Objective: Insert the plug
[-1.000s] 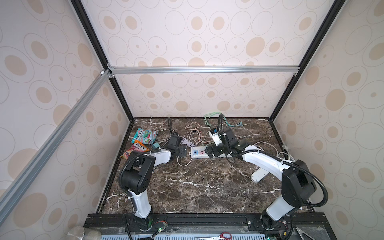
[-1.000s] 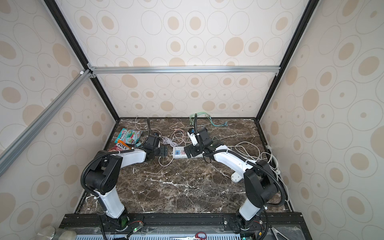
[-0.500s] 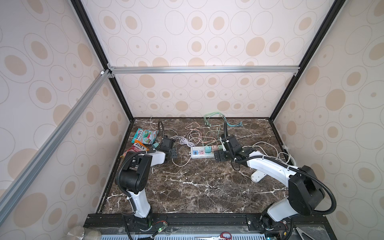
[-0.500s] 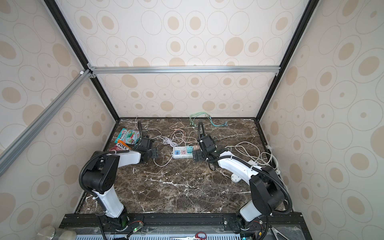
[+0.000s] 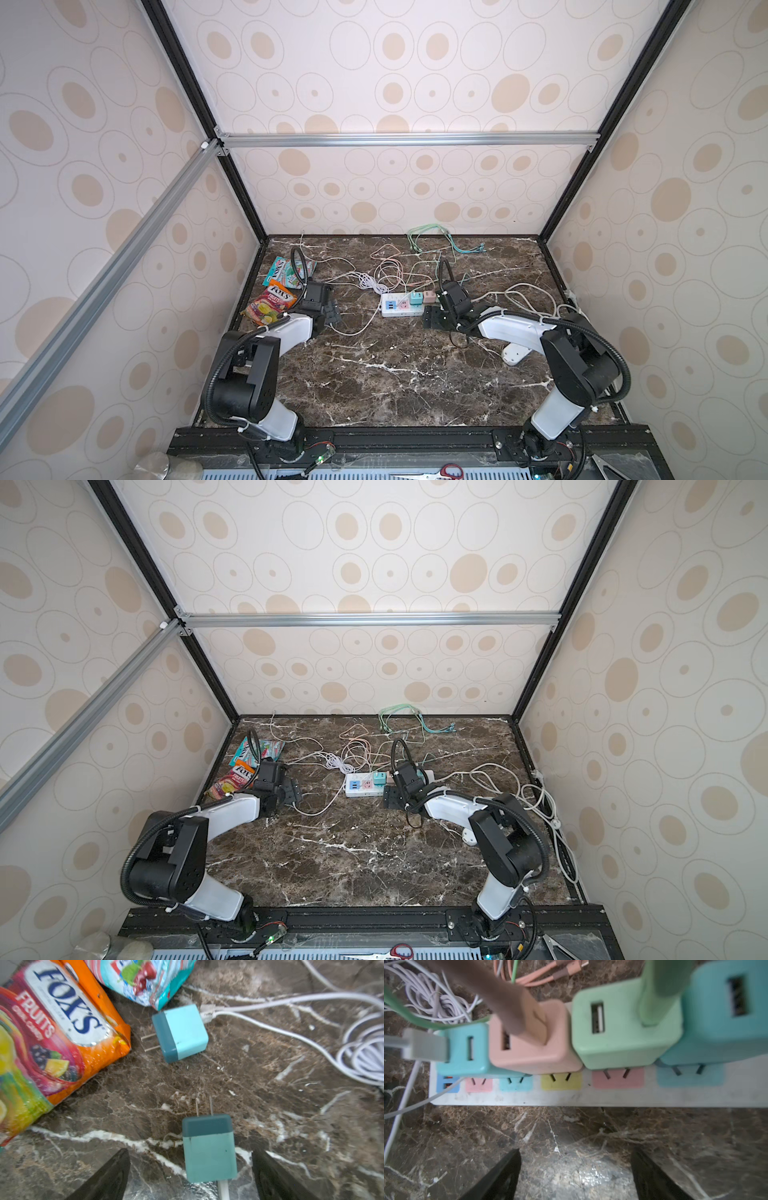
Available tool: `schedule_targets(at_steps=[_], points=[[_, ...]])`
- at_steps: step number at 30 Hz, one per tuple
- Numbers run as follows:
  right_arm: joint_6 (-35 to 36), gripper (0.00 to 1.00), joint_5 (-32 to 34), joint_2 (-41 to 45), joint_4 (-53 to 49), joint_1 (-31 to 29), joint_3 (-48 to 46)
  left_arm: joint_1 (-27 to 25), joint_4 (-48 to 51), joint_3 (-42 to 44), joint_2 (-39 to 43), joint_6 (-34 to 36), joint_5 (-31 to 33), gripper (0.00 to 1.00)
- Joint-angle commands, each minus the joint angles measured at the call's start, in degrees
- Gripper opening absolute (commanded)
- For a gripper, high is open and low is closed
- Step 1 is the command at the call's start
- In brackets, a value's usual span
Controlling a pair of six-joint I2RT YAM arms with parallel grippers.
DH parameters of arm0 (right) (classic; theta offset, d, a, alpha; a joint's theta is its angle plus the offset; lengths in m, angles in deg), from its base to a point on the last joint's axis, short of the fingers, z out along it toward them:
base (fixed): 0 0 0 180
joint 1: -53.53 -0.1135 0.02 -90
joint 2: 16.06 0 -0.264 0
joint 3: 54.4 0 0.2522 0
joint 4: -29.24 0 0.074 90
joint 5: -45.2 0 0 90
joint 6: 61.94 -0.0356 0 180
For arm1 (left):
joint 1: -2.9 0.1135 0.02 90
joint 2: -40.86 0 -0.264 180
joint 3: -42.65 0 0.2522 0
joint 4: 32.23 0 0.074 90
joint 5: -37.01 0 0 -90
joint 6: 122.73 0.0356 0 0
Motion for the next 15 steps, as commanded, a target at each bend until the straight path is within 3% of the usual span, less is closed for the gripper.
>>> schedule_targets(at_steps=[1, 3, 4, 10, 15], points=[[-5.6, 0.74, -1.3, -2.3, 5.3, -1.2, 0.1, 0.0, 1.3, 0.1, 2.9, -1.0, 1.2, 0.95], [-6.9, 0.56, -1.8, -3.9, 7.7, -1.5, 0.2, 0.0, 1.2, 0.5, 4.0, -1.0, 1.2, 0.98], [-7.8, 0.52, -1.7, -4.8, 8.9, -1.6, 0.3, 0.0, 1.1, 0.7, 4.5, -1.1, 1.3, 0.99], [-10.2, 0.44, 2.4, -9.5, 13.7, -2.1, 1.3, 0.0, 0.7, 2.0, 6.8, -1.2, 1.9, 0.98], [-8.4, 0.45, 3.3, -13.6, 13.6, -1.6, 4.3, 0.0, 2.1, 2.0, 6.9, -0.5, 2.6, 0.98]])
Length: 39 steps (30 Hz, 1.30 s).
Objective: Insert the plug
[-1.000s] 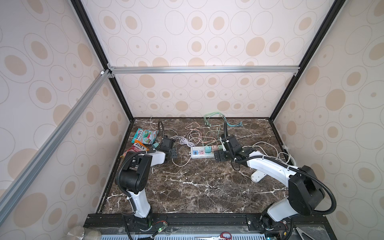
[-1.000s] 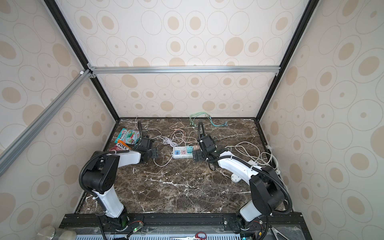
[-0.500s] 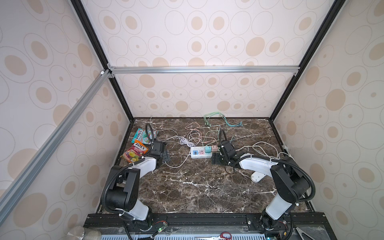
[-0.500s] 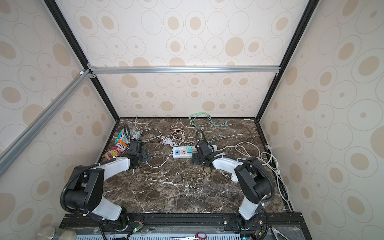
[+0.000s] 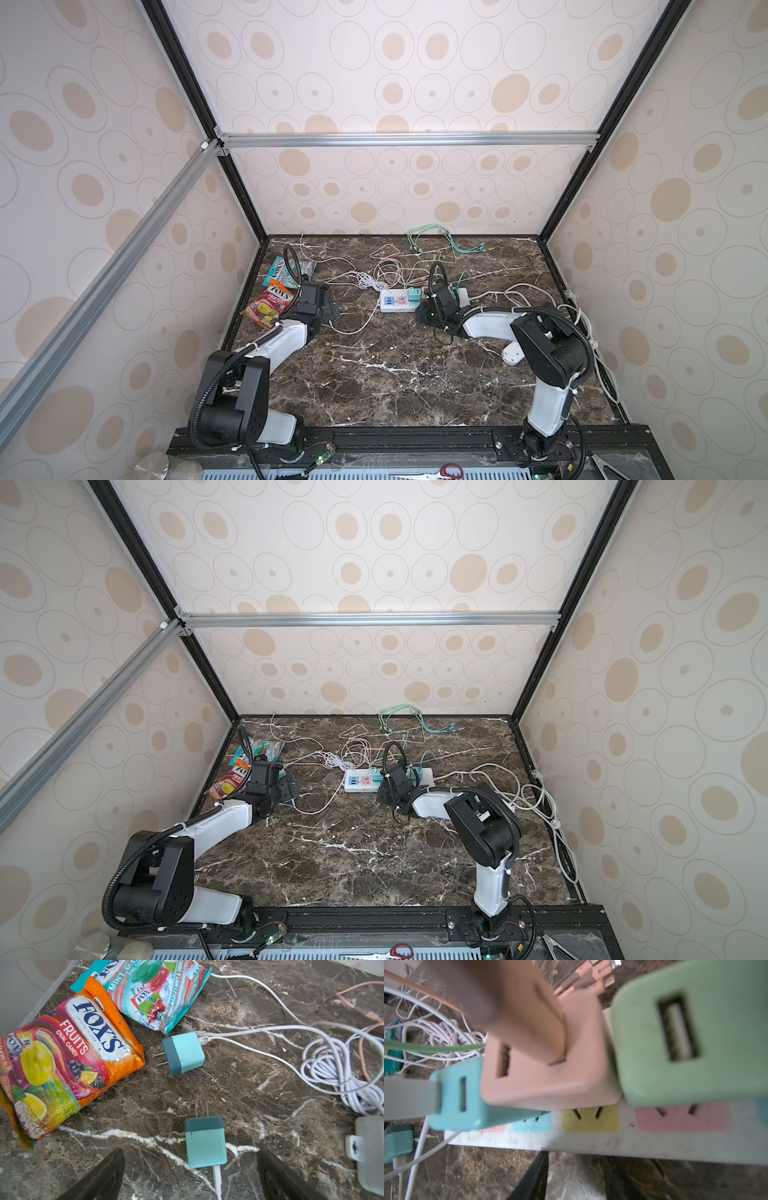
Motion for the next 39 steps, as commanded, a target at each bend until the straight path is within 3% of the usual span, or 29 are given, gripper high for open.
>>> schedule_targets(at_steps=[1, 13, 18, 27, 32, 36, 39], points=[[0.0, 0.46, 1.4, -4.0, -2.1, 0.1, 1.7, 0.0, 2.0, 0.2, 1.2, -0.4, 2.2, 0.98], [6.1, 0.49, 1.3, -7.0, -4.7, 3.0, 6.6, 0.0, 1.7, 0.2, 1.2, -0.1, 2.6, 0.98], [6.8, 0.55, -2.2, -4.5, -4.5, 3.2, 6.0, -0.1, 1.4, 0.5, 1.4, -0.1, 2.7, 0.98], [10.8, 0.77, -1.9, 10.3, -14.1, 3.6, -0.7, 0.0, 0.0, 0.9, 1.9, -0.3, 2.2, 0.98], [10.7, 0.94, 5.8, 23.6, -25.2, 6.0, -7.9, 0.0, -1.8, 1.7, 2.6, -0.5, 2.0, 0.98], [7.7, 0.97, 8.6, 30.8, -35.6, 11.4, -11.2, 0.1, -3.5, 2.3, 2.4, -1.0, 1.9, 0.98], [2.3, 0.99, 15.7, 34.2, -44.0, 14.8, -12.8, 0.2, -4.6, 2.3, 2.2, -1.0, 1.4, 0.98]])
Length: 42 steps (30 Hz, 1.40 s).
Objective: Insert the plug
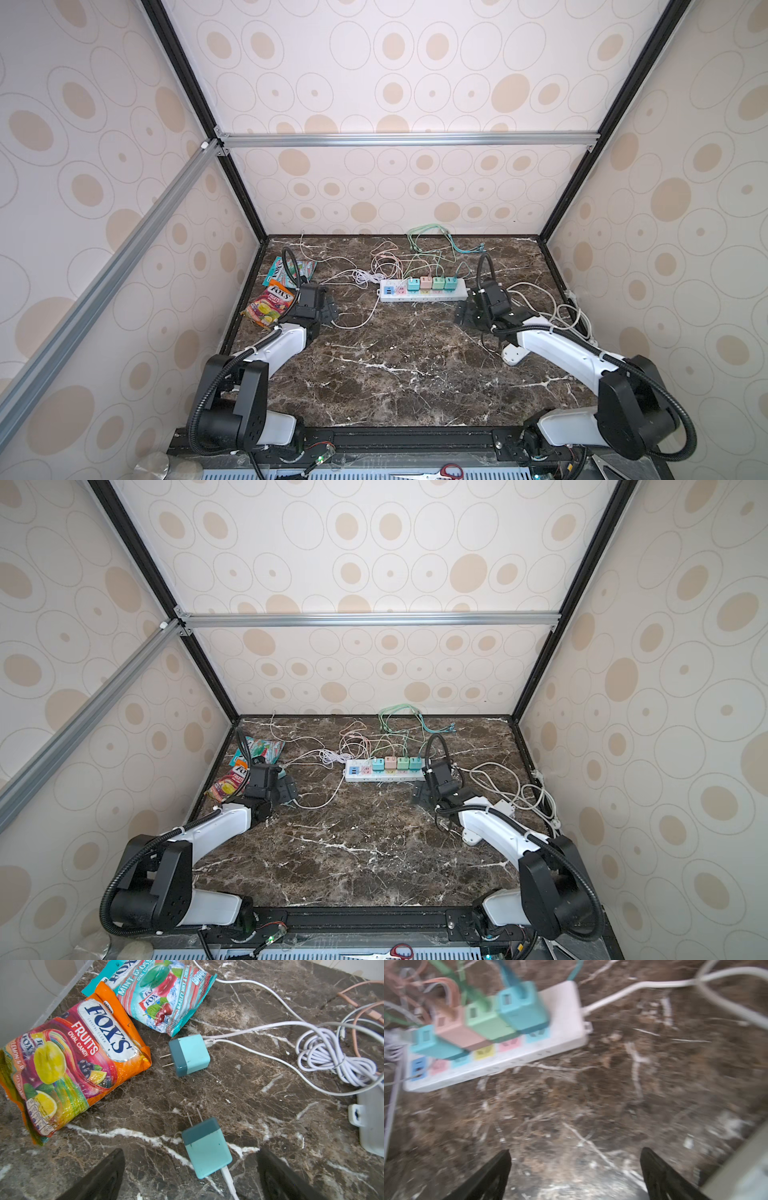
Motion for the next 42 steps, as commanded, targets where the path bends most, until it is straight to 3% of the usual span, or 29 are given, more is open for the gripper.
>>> schedule_targets(at_steps=[1, 6, 12, 17, 22, 30, 36, 42], points=[[-6.8, 1.00, 8.8, 2.6, -15.0, 3.8, -2.2, 0.1, -2.1, 0.0, 0.8, -0.9, 0.2, 0.98], [-12.7, 1.00, 9.7, 4.1, -19.1, 10.8, -4.3, 0.2, -2.7, -0.6, 0.5, -0.2, 0.5, 0.98], [-20.7, 1.00, 13.0, -0.7, -23.5, 12.0, -4.0, 0.2, -2.7, -0.2, 0.4, 0.3, 0.9, 0.98], [-22.0, 0.98, 9.7, -3.6, -18.9, 12.2, -6.4, 0.4, -2.3, 0.4, 0.6, 0.8, 1.3, 0.98], [-22.6, 0.91, 7.6, -4.3, -17.3, 12.2, -7.2, 0.5, -2.3, 1.0, 1.1, 1.2, 1.5, 0.98], [-26.3, 0.69, -0.8, -6.7, -15.7, 12.0, -7.6, 0.5, -1.4, 0.3, 0.0, 2.1, 0.2, 0.98], [-32.3, 0.63, -5.6, -8.4, -14.6, 7.8, -6.0, 0.5, -0.7, 0.5, 1.5, 3.2, -3.0, 0.98], [-43.6, 0.63, -10.9, -11.3, -12.8, -1.4, -3.3, -1.0, 2.8, -0.2, 3.7, 3.2, -4.7, 0.98]])
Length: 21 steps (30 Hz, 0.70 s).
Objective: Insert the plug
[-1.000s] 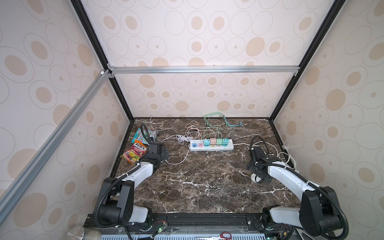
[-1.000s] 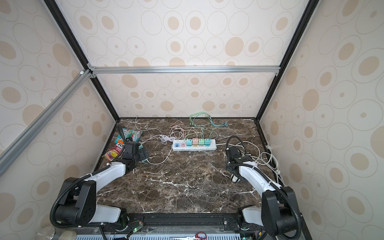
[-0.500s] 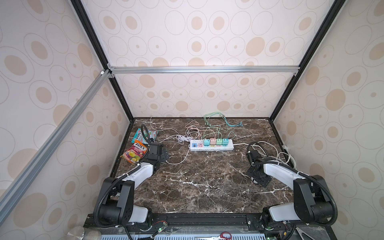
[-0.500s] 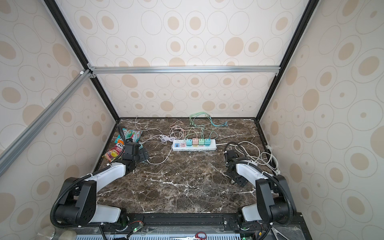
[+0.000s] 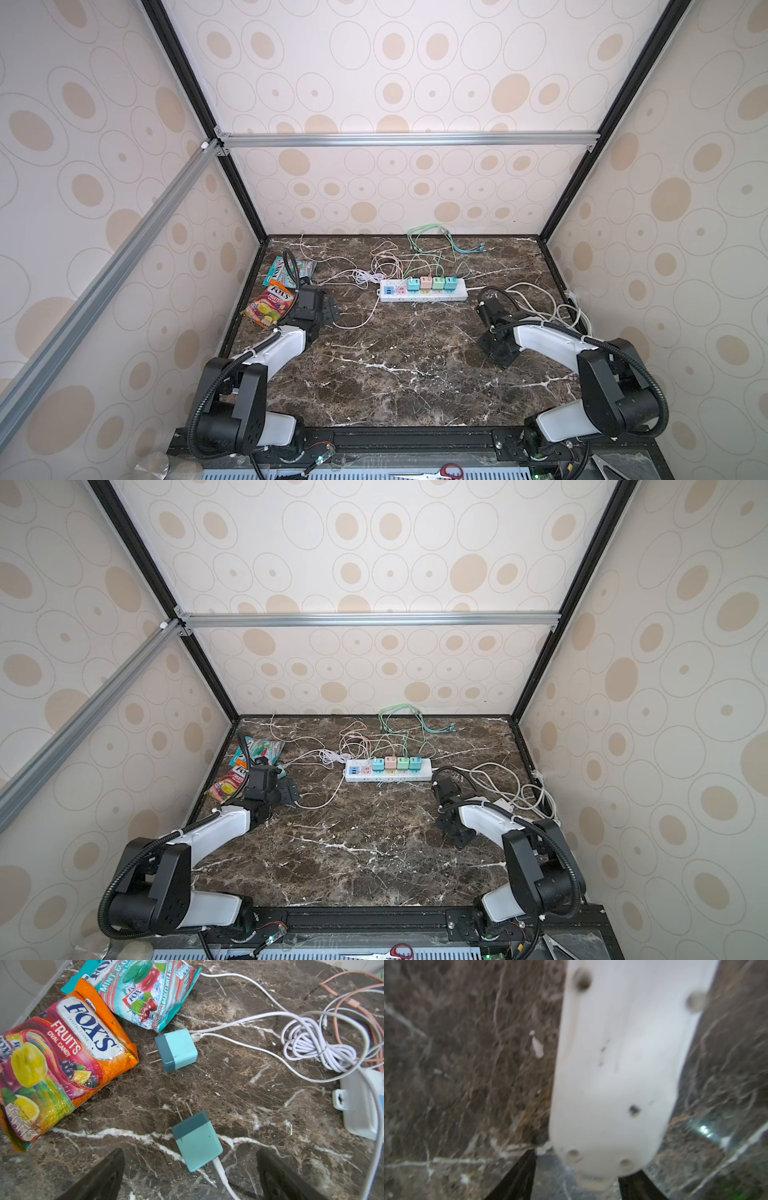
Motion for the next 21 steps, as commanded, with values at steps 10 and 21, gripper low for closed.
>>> schedule_targets(at_steps=[10, 21], points=[[-21.4, 0.63, -13.6, -13.9, 5.2, -14.2, 9.7, -5.8, 5.0, -0.8, 5.4, -0.2, 0.7, 0.98], [-19.9, 0.84, -6.7, -8.1, -2.2, -14.2, 10.7, -9.7, 5.5, -1.6, 5.4, -0.8, 2.5, 0.98]])
